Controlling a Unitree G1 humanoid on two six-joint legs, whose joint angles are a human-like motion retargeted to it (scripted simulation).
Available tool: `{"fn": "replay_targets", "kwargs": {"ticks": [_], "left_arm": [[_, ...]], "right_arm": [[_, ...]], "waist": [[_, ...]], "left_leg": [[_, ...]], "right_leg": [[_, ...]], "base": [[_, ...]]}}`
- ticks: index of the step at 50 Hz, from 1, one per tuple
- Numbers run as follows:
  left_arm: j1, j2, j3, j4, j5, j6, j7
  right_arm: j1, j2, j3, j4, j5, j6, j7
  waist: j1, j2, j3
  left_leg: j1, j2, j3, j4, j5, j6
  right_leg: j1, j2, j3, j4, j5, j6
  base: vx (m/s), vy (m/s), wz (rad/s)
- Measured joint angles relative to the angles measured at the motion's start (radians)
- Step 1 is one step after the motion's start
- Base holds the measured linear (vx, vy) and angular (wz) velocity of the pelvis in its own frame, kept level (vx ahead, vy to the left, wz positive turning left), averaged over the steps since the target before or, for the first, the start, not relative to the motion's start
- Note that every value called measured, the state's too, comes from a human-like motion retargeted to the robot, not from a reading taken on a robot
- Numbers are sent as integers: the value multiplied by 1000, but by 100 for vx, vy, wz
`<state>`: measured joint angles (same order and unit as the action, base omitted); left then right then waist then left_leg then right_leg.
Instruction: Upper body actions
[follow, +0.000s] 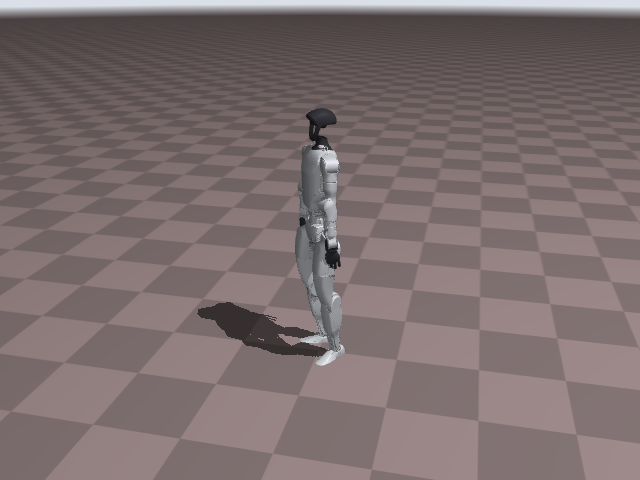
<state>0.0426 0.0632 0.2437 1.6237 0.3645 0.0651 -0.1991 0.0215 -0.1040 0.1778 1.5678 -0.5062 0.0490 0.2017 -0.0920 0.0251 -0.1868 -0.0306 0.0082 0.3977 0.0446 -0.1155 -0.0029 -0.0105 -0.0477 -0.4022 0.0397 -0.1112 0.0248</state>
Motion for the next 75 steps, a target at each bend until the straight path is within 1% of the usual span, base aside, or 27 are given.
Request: {"fn": "replay_targets", "kwargs": {"ticks": [5, 25, 75], "left_arm": [[-1, -1, -6, -1, 9, -2, -1], [6, 14, 15, 11, -21, -8, -17], [3, 21, 1, 15, -19, -10, -22]], "right_arm": [[0, 6, 4, -7, -1, -4, 5], [-1, -5, 9, -5, -25, -8, -1], [-2, -8, 18, -3, -57, -14, -10]], "waist": [[8, -1, 0], [-34, -3, -6], [-31, -4, -5]], "left_leg": [[-1, 0, 3, 1, 1, 1], [-2, -10, -54, 6, -5, -4], [0, -11, -51, 4, -4, 1]], "right_leg": [[1, 1, 3, -1, 1, -1], [10, -14, -52, -2, -6, 5], [10, -8, -49, -3, -2, 2]], "base": [[0, 0, 0], [0, 0, 9], [0, 0, 0]]}}
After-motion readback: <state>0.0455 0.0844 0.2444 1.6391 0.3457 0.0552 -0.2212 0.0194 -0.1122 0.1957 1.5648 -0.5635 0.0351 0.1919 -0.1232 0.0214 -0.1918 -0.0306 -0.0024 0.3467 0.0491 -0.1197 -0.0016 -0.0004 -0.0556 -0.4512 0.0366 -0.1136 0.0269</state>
